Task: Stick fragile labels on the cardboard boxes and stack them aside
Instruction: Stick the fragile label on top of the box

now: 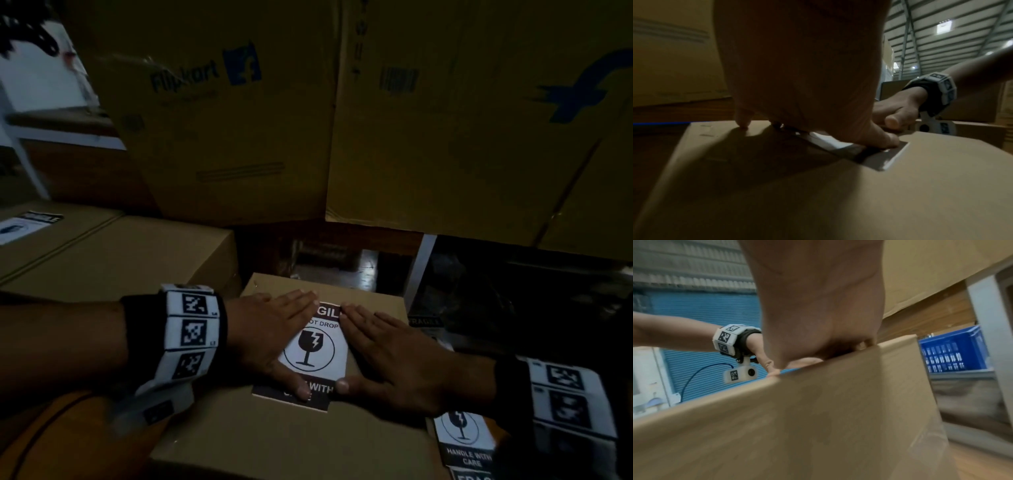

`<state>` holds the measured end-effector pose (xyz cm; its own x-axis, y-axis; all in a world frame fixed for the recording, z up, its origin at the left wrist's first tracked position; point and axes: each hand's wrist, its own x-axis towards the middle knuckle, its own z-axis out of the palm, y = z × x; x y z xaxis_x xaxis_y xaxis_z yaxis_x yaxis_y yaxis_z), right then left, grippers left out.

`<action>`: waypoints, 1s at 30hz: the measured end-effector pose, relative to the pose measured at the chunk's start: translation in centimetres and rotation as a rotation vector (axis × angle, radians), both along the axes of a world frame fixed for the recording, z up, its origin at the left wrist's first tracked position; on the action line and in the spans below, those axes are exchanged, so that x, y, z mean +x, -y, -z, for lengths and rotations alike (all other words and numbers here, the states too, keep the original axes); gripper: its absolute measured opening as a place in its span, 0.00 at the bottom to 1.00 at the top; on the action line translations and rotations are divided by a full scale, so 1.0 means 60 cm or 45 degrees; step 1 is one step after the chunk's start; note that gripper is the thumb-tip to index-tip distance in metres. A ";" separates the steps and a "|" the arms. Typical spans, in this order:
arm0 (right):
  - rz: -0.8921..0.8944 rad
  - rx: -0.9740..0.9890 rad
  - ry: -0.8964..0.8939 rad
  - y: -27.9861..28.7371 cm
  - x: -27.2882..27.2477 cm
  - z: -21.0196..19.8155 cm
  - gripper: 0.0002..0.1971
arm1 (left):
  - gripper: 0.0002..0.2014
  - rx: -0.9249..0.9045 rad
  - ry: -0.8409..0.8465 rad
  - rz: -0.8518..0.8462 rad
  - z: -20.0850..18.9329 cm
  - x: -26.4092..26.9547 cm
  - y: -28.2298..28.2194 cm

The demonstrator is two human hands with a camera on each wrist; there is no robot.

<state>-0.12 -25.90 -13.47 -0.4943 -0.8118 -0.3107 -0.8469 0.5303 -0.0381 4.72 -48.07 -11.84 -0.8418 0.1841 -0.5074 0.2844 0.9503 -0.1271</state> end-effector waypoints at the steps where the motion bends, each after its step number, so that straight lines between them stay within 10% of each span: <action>1: 0.000 -0.009 0.004 -0.003 0.000 0.000 0.50 | 0.63 -0.019 -0.001 -0.015 0.001 0.000 -0.001; 10: 0.042 -0.041 0.071 -0.003 0.004 -0.022 0.46 | 0.71 -0.204 -0.077 -0.252 -0.001 0.016 -0.008; 14: 0.046 -0.050 0.105 -0.004 0.001 -0.026 0.39 | 0.62 -0.017 -0.170 0.088 -0.019 0.014 -0.017; 23: 0.154 -0.027 0.159 0.006 0.017 -0.052 0.31 | 0.57 -0.059 -0.003 -0.200 -0.030 0.052 0.009; 30: 0.202 0.134 0.108 0.036 0.083 -0.053 0.34 | 0.45 0.120 -0.145 0.051 0.022 0.114 0.014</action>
